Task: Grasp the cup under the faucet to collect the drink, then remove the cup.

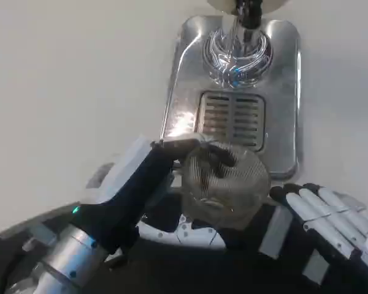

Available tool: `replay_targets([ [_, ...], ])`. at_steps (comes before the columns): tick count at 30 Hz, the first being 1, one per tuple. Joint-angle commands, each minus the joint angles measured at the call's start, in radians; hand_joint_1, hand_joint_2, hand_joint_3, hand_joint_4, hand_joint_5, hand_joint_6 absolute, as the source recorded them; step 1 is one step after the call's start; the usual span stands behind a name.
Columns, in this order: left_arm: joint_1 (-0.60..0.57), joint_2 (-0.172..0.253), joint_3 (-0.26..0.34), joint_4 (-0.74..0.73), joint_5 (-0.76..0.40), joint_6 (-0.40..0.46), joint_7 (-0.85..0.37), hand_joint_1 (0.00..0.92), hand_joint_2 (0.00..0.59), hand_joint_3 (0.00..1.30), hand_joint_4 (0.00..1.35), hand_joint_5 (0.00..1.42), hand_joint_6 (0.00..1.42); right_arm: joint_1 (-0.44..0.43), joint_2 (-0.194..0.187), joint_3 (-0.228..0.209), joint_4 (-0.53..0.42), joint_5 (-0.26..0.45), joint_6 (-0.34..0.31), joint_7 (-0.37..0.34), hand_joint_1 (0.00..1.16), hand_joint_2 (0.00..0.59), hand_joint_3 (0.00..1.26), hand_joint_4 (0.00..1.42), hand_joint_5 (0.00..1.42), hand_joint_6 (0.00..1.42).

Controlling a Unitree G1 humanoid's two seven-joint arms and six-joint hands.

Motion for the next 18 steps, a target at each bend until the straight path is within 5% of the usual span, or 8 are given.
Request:
replay_targets([
  [1, 0.010, 0.000, -0.001, -0.026, -0.013, -0.001, -0.010, 0.719, 0.108, 1.02, 1.24, 1.34, 1.42, 0.027, 0.020, 0.004, -0.030, -0.004, -0.009, 0.005, 0.52, 0.325, 0.01, 0.00, 0.00, 0.06],
  [18, 0.025, -0.024, 0.002, -0.032, -0.004, 0.014, 0.001, 0.718, 0.110, 1.02, 1.24, 1.35, 1.42, 0.072, 0.091, 0.067, -0.092, -0.063, 0.025, 0.019, 0.54, 0.335, 0.01, 0.00, 0.00, 0.07],
])
